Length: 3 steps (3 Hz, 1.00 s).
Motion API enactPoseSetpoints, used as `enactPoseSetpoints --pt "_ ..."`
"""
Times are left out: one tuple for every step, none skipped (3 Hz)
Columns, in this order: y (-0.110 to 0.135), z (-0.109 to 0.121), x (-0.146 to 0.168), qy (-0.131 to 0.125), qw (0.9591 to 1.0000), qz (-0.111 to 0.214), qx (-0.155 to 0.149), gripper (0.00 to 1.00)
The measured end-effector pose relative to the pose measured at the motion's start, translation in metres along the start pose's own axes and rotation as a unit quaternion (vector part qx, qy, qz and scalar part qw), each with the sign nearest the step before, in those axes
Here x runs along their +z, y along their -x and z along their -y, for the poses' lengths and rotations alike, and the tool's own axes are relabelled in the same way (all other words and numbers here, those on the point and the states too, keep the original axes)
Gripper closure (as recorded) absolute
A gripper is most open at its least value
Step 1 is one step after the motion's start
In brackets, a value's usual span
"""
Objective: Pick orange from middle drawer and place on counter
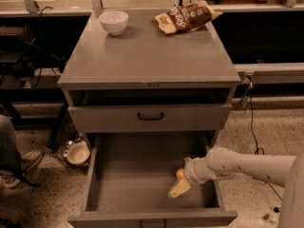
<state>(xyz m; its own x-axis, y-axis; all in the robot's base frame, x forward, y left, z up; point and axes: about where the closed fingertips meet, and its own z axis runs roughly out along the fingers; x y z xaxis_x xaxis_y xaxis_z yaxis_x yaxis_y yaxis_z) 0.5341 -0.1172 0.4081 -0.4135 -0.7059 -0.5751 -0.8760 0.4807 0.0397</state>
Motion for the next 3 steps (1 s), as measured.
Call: enactPoseSetpoints --pt "-0.012 0.002 0.018 0.003 0.9999 -0.011 0.012 0.00" --pt "-0.018 0.002 0.030 0.007 0.9997 -0.018 0.015 0.12" --pt "-0.025 0.003 0.037 0.011 0.9995 -0.024 0.015 0.35"
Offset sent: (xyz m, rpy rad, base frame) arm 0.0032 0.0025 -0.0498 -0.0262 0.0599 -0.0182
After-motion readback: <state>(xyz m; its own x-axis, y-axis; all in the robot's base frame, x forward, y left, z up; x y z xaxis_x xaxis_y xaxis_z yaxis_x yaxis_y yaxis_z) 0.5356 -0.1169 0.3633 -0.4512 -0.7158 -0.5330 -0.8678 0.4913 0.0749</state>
